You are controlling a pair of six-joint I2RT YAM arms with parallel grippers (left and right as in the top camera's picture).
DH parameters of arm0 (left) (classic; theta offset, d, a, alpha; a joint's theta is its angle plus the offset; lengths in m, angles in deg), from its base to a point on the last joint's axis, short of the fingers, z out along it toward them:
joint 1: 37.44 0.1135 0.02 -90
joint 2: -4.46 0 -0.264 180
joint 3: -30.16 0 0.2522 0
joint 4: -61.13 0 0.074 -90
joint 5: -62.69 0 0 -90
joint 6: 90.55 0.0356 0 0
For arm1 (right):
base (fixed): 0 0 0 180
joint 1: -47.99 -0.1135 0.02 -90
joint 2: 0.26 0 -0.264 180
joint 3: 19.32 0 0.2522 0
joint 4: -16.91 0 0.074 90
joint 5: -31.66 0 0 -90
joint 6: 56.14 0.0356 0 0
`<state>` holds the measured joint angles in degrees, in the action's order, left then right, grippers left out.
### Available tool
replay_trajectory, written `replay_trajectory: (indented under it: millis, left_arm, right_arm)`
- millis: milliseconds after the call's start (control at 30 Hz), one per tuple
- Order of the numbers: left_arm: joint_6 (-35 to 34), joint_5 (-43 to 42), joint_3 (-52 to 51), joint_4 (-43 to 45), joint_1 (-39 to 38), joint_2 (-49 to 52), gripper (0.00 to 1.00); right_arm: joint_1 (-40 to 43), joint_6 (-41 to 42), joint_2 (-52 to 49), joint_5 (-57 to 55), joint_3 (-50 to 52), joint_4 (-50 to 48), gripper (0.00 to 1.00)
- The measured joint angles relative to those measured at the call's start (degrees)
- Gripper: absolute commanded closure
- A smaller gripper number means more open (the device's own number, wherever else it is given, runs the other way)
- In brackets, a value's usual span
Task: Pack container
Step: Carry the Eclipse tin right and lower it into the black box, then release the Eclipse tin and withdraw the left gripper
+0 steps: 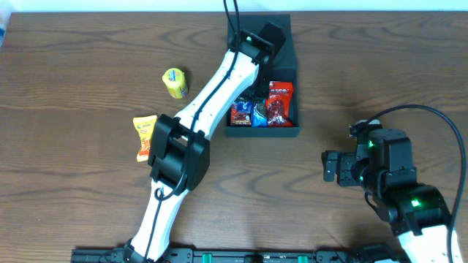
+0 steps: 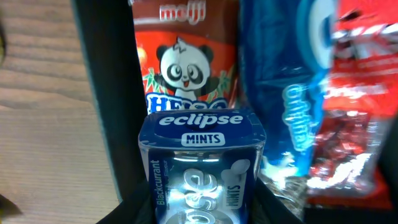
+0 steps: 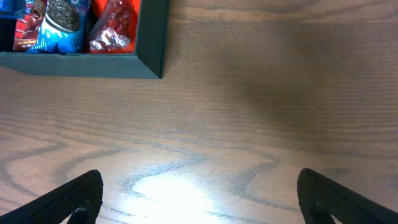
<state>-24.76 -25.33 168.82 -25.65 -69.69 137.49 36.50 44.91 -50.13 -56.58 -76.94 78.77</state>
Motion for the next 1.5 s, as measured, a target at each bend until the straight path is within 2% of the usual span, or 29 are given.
replay_trajectory:
  millis: [467,567,733,1033,1133,1333,1500]
  left_arm:
    - [-0.4,0.2,-3.7,3.5,1.6,0.1,0.94]
    - [-0.4,0.2,-3.7,4.1,1.8,0.1,0.87]
    - [-0.4,0.2,-3.7,4.1,1.8,0.1,0.86]
    - [-0.4,0.2,-3.7,4.0,1.8,0.1,0.69]
    - [-0.4,0.2,-3.7,3.8,1.8,0.1,0.60]
    - [-0.8,0.6,-3.7,3.5,1.8,0.1,0.55]
    - [-0.9,1.6,-3.7,2.7,1.8,0.1,0.42]
  right_arm:
    - [0.0,0.0,0.0,0.0,0.0,0.0,0.01]
    - [0.0,0.0,0.0,0.0,0.0,0.0,0.01]
    - [0.0,0.0,0.0,0.0,0.0,0.0,0.01]
    - [0.0,0.0,0.0,0.0,0.0,0.0,0.01]
    - [0.0,0.0,0.0,0.0,0.0,0.0,0.01]
    - [0.0,0.0,0.0,0.0,0.0,0.0,0.01]
    - [0.0,0.0,0.0,0.0,0.0,0.0,0.01]
